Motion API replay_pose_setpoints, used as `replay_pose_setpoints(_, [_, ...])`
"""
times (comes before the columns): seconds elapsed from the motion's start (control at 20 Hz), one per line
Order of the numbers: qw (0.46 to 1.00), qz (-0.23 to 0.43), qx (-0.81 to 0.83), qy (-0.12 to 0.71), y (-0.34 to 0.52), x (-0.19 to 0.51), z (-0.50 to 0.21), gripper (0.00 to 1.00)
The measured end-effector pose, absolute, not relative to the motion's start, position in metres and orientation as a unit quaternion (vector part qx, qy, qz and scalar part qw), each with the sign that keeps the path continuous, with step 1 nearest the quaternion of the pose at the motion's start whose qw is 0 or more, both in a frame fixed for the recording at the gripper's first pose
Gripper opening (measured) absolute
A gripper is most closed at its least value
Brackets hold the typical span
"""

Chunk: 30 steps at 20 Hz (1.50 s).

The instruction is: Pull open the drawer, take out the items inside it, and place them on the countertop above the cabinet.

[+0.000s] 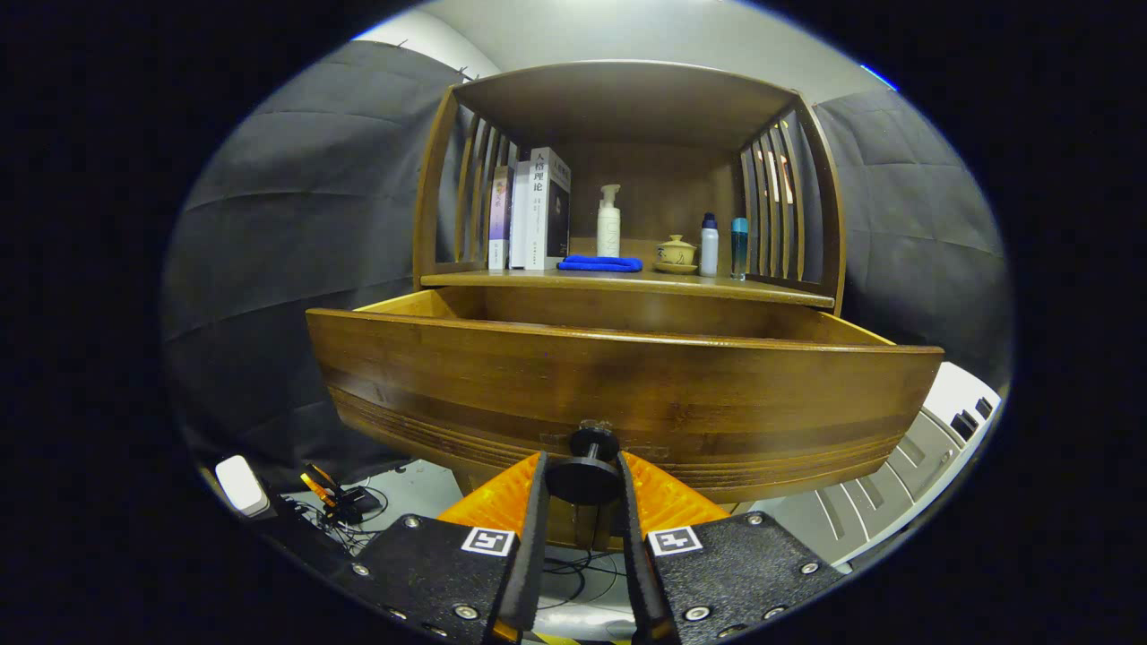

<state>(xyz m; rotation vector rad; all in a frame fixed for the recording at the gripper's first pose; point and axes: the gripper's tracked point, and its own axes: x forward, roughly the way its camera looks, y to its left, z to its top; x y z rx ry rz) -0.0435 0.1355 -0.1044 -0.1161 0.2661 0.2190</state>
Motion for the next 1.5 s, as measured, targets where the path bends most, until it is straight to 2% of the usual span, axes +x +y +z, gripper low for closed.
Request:
replay_pose_setpoints(0.25, [0.982, 0.122, -0.082, 0.118, 0.139, -0.047, -0.103, 0.42])
replay_pose_setpoints(0.4, [0.978, 0.143, -0.108, 0.106, 0.138, -0.051, -0.098, 0.49])
replay_pose_setpoints(0.7, [0.979, 0.161, -0.088, 0.086, 0.129, -0.059, -0.066, 0.82])
replay_pose_setpoints(0.85, [0.981, 0.171, -0.05, 0.072, 0.134, -0.056, -0.035, 0.93])
replay_pose_setpoints(1.25, [0.974, 0.199, -0.026, 0.106, 0.139, -0.008, 0.02, 0.94])
replay_pose_setpoints(1.5, [0.955, 0.193, -0.029, 0.226, 0.131, 0.024, 0.009, 0.94])
